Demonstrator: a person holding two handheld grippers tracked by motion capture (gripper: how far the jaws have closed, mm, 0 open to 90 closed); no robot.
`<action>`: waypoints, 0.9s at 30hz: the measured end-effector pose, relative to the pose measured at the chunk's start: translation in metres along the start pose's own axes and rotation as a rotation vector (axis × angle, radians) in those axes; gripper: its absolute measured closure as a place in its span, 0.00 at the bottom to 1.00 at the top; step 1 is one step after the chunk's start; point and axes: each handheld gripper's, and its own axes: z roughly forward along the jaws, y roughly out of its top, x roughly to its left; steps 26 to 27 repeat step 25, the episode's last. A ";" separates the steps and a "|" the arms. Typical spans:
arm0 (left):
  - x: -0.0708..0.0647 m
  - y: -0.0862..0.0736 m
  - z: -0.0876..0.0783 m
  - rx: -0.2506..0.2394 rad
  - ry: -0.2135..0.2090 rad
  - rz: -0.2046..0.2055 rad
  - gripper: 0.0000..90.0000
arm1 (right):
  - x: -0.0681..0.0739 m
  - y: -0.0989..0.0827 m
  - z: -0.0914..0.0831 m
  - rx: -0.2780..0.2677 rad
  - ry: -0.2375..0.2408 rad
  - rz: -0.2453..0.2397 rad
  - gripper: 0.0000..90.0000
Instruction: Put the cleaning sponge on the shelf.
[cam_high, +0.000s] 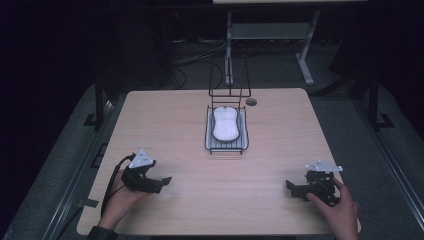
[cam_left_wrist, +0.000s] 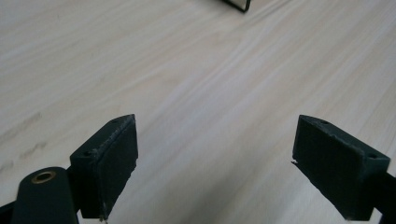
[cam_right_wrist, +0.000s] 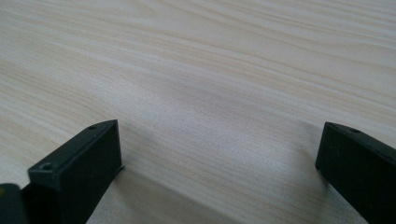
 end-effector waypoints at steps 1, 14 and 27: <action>0.000 -0.004 -0.002 0.005 0.002 0.002 0.15 | 0.000 0.000 0.000 0.000 0.000 -0.001 0.00; 0.001 -0.041 -0.007 0.069 0.031 -0.021 0.14 | 0.000 0.000 0.000 0.000 0.000 0.000 0.00; 0.003 -0.055 -0.007 0.006 0.022 -0.021 0.14 | 0.000 0.000 0.000 0.000 0.000 -0.001 0.00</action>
